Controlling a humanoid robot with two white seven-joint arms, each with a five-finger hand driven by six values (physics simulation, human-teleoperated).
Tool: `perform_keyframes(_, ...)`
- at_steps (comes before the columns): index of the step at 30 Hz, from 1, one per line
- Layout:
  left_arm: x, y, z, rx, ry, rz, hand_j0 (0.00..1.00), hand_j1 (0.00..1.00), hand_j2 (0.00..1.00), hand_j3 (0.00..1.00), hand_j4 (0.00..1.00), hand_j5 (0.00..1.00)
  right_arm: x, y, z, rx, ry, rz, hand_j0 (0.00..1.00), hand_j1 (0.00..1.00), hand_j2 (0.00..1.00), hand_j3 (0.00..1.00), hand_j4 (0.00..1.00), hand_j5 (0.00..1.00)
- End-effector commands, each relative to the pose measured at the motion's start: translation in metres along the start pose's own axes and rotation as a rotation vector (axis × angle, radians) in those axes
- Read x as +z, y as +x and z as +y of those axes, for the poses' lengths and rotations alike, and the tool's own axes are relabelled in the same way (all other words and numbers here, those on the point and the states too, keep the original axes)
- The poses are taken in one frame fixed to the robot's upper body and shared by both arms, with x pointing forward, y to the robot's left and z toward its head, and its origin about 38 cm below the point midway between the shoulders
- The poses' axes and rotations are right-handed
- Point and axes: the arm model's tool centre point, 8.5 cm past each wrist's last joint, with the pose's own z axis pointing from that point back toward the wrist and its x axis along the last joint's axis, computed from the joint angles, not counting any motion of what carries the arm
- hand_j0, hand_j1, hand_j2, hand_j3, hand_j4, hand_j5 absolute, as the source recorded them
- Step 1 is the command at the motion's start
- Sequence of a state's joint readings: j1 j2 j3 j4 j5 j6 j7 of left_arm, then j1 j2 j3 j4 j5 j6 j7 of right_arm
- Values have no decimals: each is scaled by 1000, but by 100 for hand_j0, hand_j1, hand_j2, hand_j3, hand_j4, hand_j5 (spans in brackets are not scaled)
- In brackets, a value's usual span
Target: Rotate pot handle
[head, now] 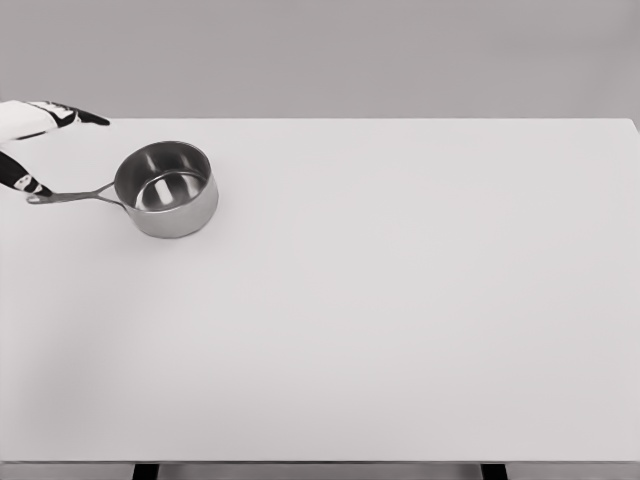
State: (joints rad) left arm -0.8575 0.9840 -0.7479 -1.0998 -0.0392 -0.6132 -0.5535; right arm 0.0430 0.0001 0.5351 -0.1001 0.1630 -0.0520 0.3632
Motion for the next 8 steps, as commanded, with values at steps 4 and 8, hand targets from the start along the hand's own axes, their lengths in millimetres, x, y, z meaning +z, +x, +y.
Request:
perform_keyframes(4, 4, -29, -5, 105, 46, 71, 100, 100, 100, 100, 100, 100, 0, 0, 0, 0, 0, -1, 100, 100, 100, 100, 100, 100)
perform_keyframes(8, -1, -36, -3, 135, 67, 88, 100, 100, 100, 100, 100, 100, 0, 0, 0, 0, 0, 0, 100, 100, 100, 100, 100, 100)
